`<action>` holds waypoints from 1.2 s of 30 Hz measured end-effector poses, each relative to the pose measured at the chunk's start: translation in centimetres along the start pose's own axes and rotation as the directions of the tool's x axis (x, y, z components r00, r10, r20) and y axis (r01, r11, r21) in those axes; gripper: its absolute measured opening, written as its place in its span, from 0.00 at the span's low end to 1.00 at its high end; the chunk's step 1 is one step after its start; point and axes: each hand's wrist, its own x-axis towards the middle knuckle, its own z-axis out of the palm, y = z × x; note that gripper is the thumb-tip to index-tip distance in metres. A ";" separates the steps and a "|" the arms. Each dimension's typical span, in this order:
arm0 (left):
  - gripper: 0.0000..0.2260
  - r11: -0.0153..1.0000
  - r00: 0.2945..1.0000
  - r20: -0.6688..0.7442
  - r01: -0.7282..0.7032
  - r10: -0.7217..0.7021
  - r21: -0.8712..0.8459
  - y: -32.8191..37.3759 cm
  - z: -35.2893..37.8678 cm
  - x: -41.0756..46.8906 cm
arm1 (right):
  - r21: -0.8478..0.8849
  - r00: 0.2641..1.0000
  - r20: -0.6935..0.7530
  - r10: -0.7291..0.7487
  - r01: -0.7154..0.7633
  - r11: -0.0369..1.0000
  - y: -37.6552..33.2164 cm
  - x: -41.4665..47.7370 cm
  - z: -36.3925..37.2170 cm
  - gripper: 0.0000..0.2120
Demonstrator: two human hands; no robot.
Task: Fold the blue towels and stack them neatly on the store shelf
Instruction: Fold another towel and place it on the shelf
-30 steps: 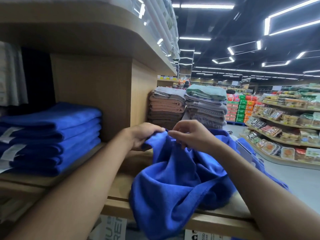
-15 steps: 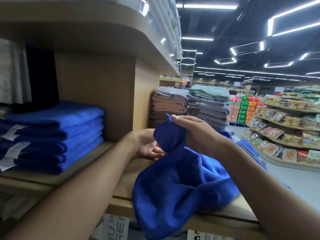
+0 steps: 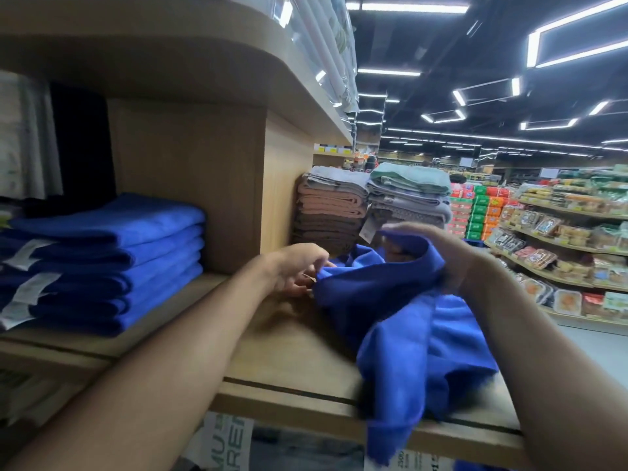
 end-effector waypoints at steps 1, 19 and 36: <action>0.11 0.999 1.000 -0.026 0.019 -0.018 0.032 0.0 -0.5 -0.1 | -0.124 0.993 -0.090 0.076 -0.087 0.988 0.5 0.2 -0.7 0.14; 0.23 0.806 0.915 -0.340 0.029 0.216 0.592 -2.7 -0.4 4.7 | -0.576 0.936 0.180 0.302 -0.148 0.804 1.9 1.1 -0.7 0.14; 0.07 0.698 0.975 0.007 -0.155 0.224 -0.699 0.5 0.4 1.7 | -0.252 0.958 0.014 -0.285 0.280 0.927 3.0 3.5 0.4 0.10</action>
